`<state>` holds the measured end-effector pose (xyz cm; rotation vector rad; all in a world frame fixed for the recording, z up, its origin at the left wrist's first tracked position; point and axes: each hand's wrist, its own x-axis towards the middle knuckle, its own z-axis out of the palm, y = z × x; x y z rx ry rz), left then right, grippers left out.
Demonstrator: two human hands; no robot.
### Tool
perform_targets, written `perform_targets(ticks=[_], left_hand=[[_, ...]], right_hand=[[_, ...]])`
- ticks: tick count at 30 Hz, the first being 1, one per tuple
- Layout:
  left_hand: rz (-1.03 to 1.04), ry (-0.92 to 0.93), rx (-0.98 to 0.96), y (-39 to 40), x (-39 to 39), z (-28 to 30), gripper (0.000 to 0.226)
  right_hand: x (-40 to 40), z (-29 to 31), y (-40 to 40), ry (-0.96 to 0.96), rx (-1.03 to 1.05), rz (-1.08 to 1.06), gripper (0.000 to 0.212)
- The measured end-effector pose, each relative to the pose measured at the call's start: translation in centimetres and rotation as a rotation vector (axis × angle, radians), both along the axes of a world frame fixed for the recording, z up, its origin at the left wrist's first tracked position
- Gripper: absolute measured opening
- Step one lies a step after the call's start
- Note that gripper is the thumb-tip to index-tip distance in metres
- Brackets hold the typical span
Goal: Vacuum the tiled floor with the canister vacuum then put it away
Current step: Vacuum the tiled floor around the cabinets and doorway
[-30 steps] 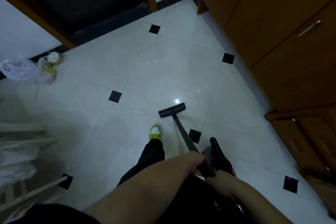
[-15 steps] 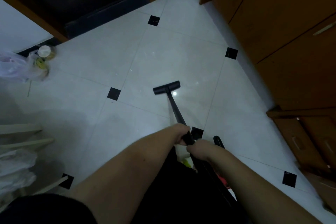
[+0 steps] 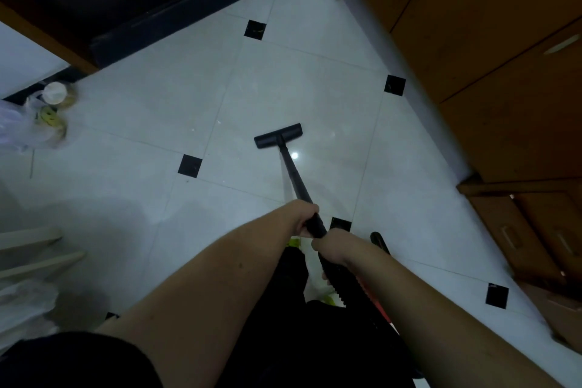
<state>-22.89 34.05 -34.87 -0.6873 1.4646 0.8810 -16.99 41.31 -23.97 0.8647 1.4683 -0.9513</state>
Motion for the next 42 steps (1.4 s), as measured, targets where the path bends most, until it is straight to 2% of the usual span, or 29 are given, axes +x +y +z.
perform_targets(ticks=[7,11,15,21,25,27,28,32,38,42], left_hand=[[-0.033,0.039,-0.071,1.2,7.2,0.1,0.035],[-0.091,-0.011,-0.096,1.8,12.9,0.4,0.035],[-0.069,-0.063,-0.083,2.6,19.3,1.1,0.024],[-0.109,-0.077,-0.058,4.7,29.1,3.3,0.027],[-0.185,-0.034,-0.037,6.3,34.8,4.6,0.028],[-0.156,-0.02,-0.027,7.0,37.1,4.9,0.024],[-0.09,-0.059,-0.035,7.2,37.7,5.4,0.02],[0.06,-0.114,-0.063,7.2,39.2,5.7,0.026],[0.011,-0.063,-0.128,3.0,37.3,2.9,0.023],[-0.037,-0.017,-0.115,-0.7,34.3,1.7,0.03]], right_hand=[[8.2,-1.1,1.2,0.016,0.0,0.038,0.02],[14.3,-0.7,1.9,0.031,0.002,0.053,0.019],[20.7,-0.5,2.9,0.051,-0.015,0.071,0.019],[30.3,1.0,5.5,0.043,-0.048,0.054,0.017],[36.0,1.7,7.3,0.017,-0.017,0.149,0.019],[37.9,1.8,8.1,0.017,0.004,0.22,0.017],[38.5,2.0,8.4,0.022,0.014,0.26,0.015],[39.0,2.3,9.1,0.047,0.036,0.364,0.015],[36.7,1.1,5.4,0.04,-0.036,0.347,0.018],[33.8,0.0,1.5,0.019,-0.059,0.234,0.018]])
